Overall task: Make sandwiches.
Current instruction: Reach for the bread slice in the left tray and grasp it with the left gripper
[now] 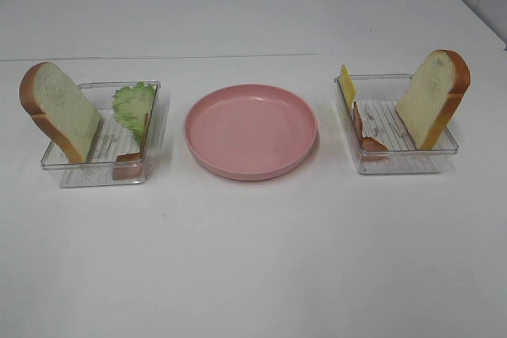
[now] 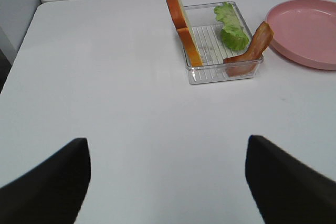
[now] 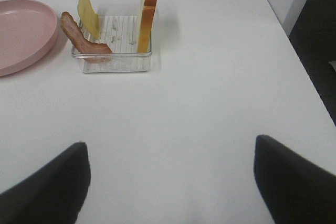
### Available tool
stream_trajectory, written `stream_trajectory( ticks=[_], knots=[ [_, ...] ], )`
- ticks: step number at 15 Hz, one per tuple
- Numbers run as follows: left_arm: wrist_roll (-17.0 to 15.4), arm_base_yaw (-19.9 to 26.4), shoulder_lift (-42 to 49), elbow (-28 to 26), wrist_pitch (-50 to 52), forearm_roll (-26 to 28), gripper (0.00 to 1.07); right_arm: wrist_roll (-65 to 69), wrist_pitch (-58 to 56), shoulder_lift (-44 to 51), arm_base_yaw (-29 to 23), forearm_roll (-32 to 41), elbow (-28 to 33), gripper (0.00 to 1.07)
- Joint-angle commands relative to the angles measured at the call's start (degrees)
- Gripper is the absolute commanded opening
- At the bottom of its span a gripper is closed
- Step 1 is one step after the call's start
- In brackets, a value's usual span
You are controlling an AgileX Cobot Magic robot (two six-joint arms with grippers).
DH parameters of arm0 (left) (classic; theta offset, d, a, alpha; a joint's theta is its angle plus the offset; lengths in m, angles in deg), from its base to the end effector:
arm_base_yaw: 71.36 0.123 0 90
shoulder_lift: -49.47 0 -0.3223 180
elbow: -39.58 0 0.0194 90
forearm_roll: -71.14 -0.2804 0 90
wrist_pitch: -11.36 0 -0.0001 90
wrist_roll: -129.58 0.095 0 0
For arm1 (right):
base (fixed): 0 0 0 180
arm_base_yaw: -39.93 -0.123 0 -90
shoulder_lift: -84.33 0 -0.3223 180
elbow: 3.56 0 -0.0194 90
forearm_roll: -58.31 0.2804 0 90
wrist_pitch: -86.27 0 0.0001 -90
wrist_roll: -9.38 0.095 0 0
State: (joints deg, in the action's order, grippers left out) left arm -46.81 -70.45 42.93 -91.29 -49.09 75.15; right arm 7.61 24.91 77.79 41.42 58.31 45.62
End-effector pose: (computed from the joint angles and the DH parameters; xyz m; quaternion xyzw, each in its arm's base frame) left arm -0.0144 -0.0060 0.2921 0.0214 0.8478 -0.0141 0.5297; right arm -0.0149 0.0004 0.2903 -0.0021 0.8530 -0.0148 0.5217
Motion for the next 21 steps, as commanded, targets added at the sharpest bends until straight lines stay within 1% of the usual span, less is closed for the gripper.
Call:
stream_trajectory(
  ticks=[1, 21],
  knots=[
    [0.0, 0.2, 1.1, 0.4, 0.6, 0.5, 0.77, -0.3, 0.7, 0.7, 0.5, 0.0, 0.0, 0.81],
    [0.0, 0.2, 1.1, 0.4, 0.6, 0.5, 0.77, -0.3, 0.7, 0.7, 0.5, 0.0, 0.0, 0.81]
  ],
)
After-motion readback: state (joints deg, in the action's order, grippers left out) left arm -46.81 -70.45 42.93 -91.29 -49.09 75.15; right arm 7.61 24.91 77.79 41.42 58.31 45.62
